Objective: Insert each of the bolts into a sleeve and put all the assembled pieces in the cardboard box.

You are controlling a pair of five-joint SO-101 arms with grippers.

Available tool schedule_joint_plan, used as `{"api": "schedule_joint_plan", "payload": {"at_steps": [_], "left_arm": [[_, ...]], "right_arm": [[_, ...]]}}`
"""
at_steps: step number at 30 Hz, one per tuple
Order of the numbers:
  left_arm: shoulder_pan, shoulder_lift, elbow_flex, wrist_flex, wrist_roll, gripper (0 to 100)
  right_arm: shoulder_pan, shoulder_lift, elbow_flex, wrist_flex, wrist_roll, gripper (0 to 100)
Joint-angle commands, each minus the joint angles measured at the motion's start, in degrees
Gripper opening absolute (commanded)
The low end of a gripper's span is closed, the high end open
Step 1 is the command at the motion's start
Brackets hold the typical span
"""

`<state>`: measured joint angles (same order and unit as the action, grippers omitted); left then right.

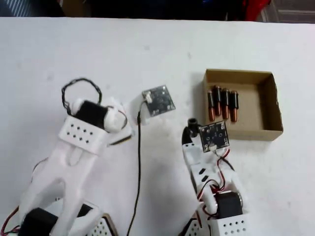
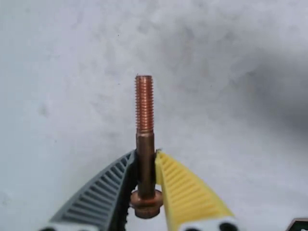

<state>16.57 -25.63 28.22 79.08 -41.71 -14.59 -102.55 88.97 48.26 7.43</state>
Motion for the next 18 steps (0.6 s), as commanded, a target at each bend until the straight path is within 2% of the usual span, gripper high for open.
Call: {"api": "schedule_joint_plan", "payload": {"at_steps": [1,5,10,14,18], "left_arm": [[-0.48,-2.77,4.66,-7.65,-0.62,2],[-0.92,-2.68,7.91,-12.31,-0.62,2],[-6.02,-2.59,11.16,-18.99,-0.7,2],[-9.19,-2.59,15.56,-22.15,-7.03,2],[-9.01,-2.59,19.16,-25.49,-8.18,2]], "right_arm": [[0.4,-0.57,-0.53,-1.54,-0.18,1.6],[0.4,-0.57,-0.53,-1.54,-0.18,1.6],[0.4,-0.57,-0.53,-1.54,-0.18,1.6],[0.4,-0.57,-0.53,-1.54,-0.18,1.6],[0.4,-0.57,-0.53,-1.54,-0.18,1.6]]}}
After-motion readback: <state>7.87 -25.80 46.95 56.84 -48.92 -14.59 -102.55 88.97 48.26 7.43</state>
